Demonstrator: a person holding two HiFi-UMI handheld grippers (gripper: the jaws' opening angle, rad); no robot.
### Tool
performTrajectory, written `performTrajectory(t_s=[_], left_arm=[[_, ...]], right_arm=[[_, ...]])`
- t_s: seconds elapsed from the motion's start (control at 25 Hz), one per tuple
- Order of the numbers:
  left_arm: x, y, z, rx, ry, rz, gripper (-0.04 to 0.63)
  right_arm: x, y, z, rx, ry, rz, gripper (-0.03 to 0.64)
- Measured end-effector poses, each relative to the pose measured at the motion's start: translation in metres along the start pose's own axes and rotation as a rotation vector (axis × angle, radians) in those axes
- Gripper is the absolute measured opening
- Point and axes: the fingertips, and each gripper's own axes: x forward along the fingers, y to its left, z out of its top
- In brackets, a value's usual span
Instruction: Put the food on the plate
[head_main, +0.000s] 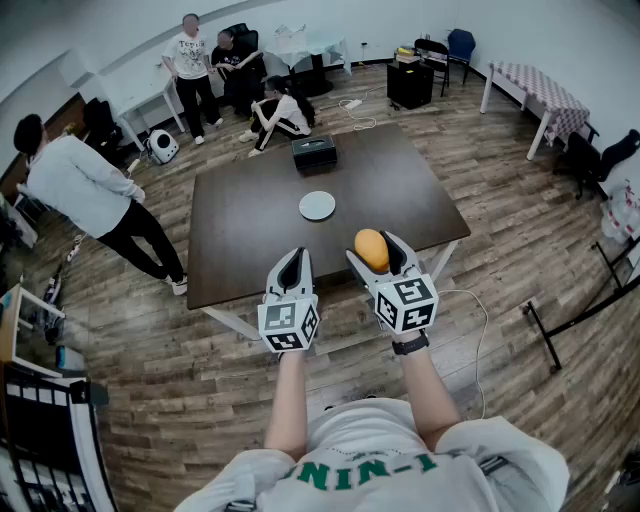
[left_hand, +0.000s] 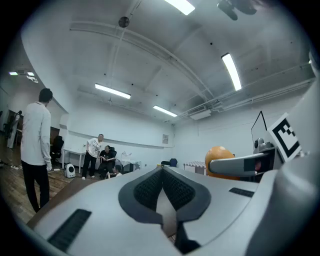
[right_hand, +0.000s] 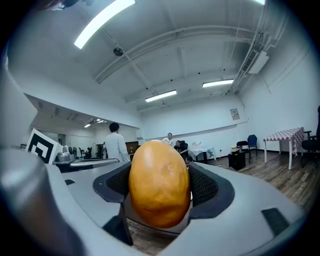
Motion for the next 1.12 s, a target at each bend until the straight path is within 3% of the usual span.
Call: performTrajectory(t_s=[0.32, 0.72, 1.12], left_arm=[[0.008, -0.011, 0.003, 0.023, 0.002, 0.029, 0.014], [0.009, -0.022, -0.032, 0.022, 0.068, 0.063, 0.015], [0.098, 0.023, -0.055, -0.012, 0.084, 0.04, 0.015]], right_arm=[[-0.008, -0.018, 0.008, 0.04, -0.05, 0.022, 0.347], [-0.007, -0.026, -0.024, 0.101, 0.002, 0.092, 0.348], [0.081, -0.059, -0.042, 0.127, 0.026, 0.094, 0.347]])
